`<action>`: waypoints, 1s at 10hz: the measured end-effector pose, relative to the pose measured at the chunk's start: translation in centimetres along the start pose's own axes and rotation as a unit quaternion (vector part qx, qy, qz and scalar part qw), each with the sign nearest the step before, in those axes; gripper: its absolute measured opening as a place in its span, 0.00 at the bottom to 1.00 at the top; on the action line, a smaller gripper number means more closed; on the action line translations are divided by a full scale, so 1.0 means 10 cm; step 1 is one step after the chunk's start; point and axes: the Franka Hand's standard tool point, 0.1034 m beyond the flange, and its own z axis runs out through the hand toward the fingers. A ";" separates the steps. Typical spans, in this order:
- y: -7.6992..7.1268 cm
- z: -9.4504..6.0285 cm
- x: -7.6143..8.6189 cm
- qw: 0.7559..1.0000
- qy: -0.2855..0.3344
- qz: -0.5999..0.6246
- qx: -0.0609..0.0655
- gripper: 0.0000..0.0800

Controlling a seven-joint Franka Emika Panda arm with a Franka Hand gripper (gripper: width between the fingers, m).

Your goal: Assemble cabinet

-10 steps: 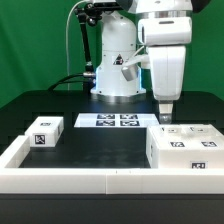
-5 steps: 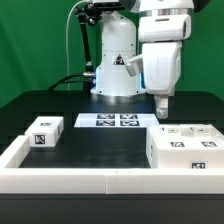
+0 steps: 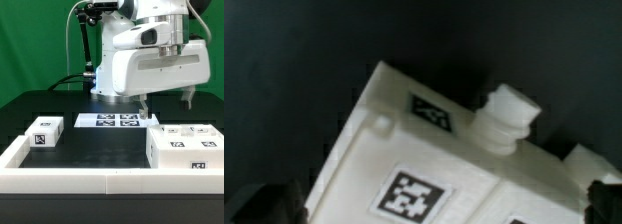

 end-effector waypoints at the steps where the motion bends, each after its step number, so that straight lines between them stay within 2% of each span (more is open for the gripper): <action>1: -0.01 0.00 0.00 1.000 0.001 0.031 0.004 1.00; 3: -0.10 0.03 -0.02 0.993 -0.003 0.117 0.010 1.00; 5: -0.22 0.11 -0.09 0.987 -0.012 0.162 0.007 1.00; 8: -0.41 0.22 -0.18 0.992 -0.006 0.123 -0.006 1.00; 10: -0.41 0.22 -0.17 0.992 -0.006 0.123 -0.005 1.00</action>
Offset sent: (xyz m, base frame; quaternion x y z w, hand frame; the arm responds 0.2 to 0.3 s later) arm -0.0153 -0.0068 -0.0160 -0.0751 -0.0146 0.2095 0.9748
